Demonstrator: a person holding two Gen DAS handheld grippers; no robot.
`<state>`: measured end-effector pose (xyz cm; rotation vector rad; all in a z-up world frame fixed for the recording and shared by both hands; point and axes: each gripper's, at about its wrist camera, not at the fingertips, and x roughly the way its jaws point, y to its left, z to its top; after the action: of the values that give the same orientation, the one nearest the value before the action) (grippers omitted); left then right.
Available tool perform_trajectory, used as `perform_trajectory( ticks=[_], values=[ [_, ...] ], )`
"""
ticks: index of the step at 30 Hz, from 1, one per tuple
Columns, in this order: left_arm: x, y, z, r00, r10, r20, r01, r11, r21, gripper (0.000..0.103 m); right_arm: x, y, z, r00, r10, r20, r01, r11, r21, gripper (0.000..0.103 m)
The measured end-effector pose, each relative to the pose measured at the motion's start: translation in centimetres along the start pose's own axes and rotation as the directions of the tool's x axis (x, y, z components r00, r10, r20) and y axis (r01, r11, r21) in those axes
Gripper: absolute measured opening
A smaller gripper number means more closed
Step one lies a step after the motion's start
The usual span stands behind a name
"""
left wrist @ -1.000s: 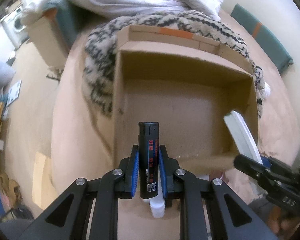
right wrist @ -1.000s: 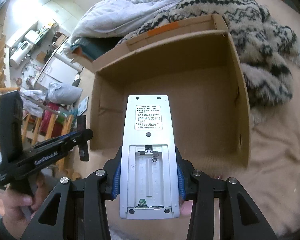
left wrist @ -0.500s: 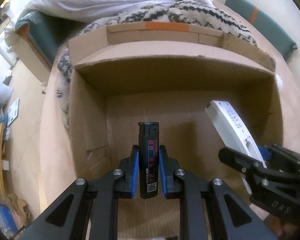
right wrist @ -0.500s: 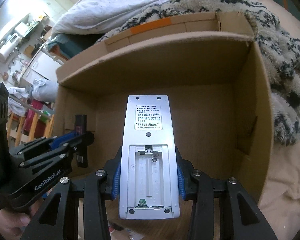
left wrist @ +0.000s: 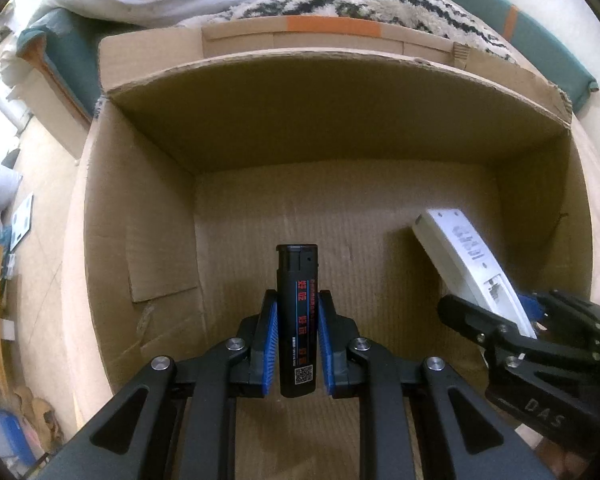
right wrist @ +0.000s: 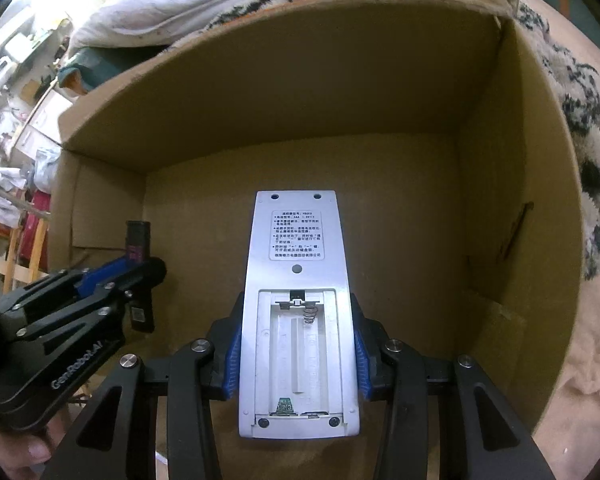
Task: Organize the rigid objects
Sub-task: 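Lower the lighter and battery holder into the box and open both tools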
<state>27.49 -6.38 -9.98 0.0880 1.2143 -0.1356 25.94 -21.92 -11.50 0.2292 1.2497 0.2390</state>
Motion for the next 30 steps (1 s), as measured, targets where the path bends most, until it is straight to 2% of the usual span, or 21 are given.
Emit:
perform_trajectory(
  ticks=[7, 13, 18, 20, 22, 23, 24, 25, 26, 27, 30],
  values=[
    [0.6, 0.5, -0.1, 1.0, 0.005, -0.019, -0.005, 1.0, -0.024, 0.017, 0.1, 0.0, -0.2, 1.0, -0.007, -0.005, 0.007, 1.0, 0.009, 0.046],
    [0.8, 0.4, 0.3, 1.0, 0.003, -0.026, -0.004, 1.0, -0.029, 0.017, -0.8, 0.3, 0.0, 0.999, 0.011, 0.041, -0.01, 1.0, -0.01, 0.05],
    [0.4, 0.3, 0.2, 1.0, -0.003, -0.02, 0.002, 1.0, -0.02, 0.018, -1.9, 0.5, 0.2, 0.995, 0.019, 0.096, -0.017, 1.0, -0.025, 0.067],
    [0.0, 0.5, 0.3, 0.999, -0.031, -0.014, 0.03, 0.999, -0.038, 0.025, -2.6, 0.6, 0.5, 0.991, 0.047, 0.124, -0.044, 0.999, -0.023, 0.071],
    [-0.8, 0.6, 0.4, 0.999, -0.043, 0.014, 0.044, 0.997, -0.056, 0.039, -3.8, 0.7, 0.6, 0.982, 0.081, 0.173, -0.079, 0.997, -0.019, 0.075],
    [-1.3, 0.8, 0.5, 0.998, -0.053, 0.034, 0.055, 0.996, -0.064, 0.041, -4.4, 0.7, 0.6, 0.976, 0.093, 0.199, -0.091, 0.996, -0.02, 0.08],
    [-1.7, 0.7, 0.6, 0.997, -0.058, 0.047, 0.061, 0.996, -0.063, 0.048, -4.7, 0.9, 0.5, 0.97, 0.101, 0.223, -0.099, 0.995, -0.023, 0.089],
    [-2.2, 0.6, 0.6, 0.997, -0.052, 0.063, 0.056, 0.997, -0.057, 0.06, -5.1, 0.9, 0.5, 0.964, 0.107, 0.244, -0.105, 0.994, -0.024, 0.093],
    [-2.5, 0.5, 0.7, 0.996, -0.042, 0.078, 0.047, 0.997, -0.054, 0.065, -5.4, 1.1, 0.7, 0.959, 0.106, 0.262, -0.103, 0.994, -0.023, 0.099],
    [-3.0, 0.4, 0.6, 0.994, -0.031, 0.103, 0.036, 0.998, -0.05, 0.069, -5.7, 1.2, 0.8, 0.957, 0.099, 0.271, -0.097, 0.995, -0.023, 0.1],
    [-3.7, 0.3, 0.5, 0.991, -0.011, 0.131, 0.016, 0.999, -0.037, 0.069, -5.8, 1.3, 1.1, 0.958, 0.083, 0.274, -0.079, 0.997, -0.025, 0.103]
  ],
)
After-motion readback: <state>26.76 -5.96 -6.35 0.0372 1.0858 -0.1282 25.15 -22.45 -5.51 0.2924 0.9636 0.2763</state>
